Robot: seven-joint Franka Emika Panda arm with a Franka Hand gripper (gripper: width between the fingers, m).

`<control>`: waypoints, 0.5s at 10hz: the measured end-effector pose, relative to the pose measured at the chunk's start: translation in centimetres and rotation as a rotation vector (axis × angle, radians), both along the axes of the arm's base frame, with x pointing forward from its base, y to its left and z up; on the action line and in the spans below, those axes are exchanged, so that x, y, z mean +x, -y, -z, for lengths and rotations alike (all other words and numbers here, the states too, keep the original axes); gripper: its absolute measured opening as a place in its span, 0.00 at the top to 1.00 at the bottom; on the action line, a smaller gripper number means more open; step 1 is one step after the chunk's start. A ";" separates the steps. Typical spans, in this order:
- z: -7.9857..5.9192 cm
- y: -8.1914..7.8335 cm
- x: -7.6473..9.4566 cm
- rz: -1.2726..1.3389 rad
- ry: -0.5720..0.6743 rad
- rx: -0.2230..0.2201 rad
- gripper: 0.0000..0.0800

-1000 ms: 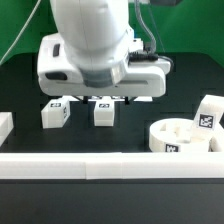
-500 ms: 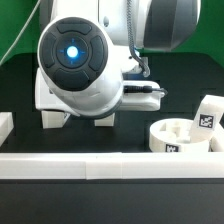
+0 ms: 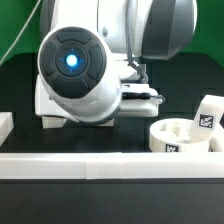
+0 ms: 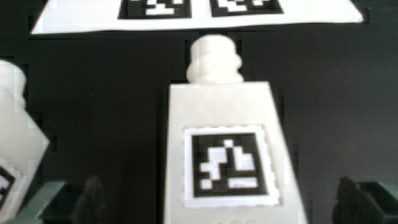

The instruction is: Assemble stool

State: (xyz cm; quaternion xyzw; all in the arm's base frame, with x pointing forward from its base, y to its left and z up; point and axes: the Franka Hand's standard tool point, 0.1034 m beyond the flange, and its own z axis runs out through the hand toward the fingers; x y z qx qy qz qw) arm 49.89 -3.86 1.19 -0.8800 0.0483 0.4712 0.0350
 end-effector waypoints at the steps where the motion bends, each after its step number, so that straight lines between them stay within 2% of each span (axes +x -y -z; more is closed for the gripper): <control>1: 0.2 0.0 -0.1 0.001 -0.003 0.000 0.19; 4: 0.5 0.0 0.1 0.000 0.010 -0.002 0.19; 5: 0.5 0.0 0.1 0.000 0.010 -0.002 0.35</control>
Offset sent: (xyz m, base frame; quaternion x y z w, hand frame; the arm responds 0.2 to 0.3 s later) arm 0.0035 0.0006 -0.0064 0.0048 0.0148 0.0014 0.9999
